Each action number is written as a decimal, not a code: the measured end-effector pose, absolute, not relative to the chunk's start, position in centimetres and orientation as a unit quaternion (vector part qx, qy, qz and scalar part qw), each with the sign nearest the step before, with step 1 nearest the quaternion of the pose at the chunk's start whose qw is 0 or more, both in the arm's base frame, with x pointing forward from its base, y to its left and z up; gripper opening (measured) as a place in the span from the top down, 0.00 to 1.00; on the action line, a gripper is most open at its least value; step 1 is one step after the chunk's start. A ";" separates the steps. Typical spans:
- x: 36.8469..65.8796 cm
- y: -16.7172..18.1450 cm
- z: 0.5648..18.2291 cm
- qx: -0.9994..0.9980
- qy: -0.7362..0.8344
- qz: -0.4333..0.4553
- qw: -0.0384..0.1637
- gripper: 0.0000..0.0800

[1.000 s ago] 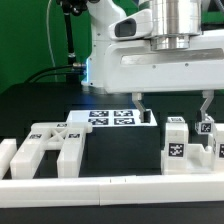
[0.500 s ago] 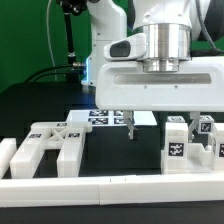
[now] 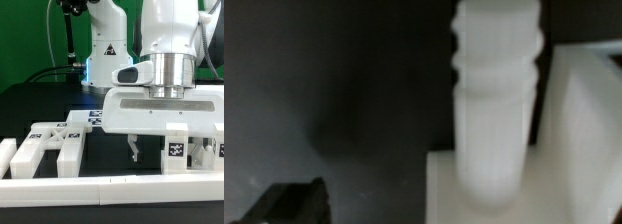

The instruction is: Assemble chair

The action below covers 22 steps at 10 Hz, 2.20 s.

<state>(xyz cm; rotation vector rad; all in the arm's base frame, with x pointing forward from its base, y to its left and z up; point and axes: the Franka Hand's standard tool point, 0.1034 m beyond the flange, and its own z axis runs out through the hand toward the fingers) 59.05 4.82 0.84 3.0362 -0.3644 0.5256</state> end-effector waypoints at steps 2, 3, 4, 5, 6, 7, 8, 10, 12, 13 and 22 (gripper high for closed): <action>59.1 4.7 0.8 0.978 -0.118 0.169 0.020 0.31; 59.1 4.7 0.8 0.978 -0.118 0.169 0.020 0.54; 59.1 4.7 0.9 0.978 -0.118 0.170 0.020 0.60; 59.1 4.7 0.9 0.978 -0.118 0.170 0.020 0.60; 59.1 4.7 0.9 0.978 -0.118 0.170 0.020 0.60; 59.1 4.7 0.9 0.978 -0.118 0.170 0.020 0.60; 59.1 4.7 0.9 0.978 -0.118 0.170 0.020 0.60; 59.1 4.7 0.9 0.978 -0.118 0.170 0.020 0.60; 59.1 4.7 0.9 0.978 -0.118 0.170 0.020 0.60; 59.1 4.7 0.9 0.978 -0.118 0.170 0.020 0.60; 57.4 2.7 6.5 0.984 -0.168 0.047 -0.026 0.60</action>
Offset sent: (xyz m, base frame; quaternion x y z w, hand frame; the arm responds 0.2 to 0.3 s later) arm 0.0000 0.0000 0.0000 0.0000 0.0000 0.0000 1.0000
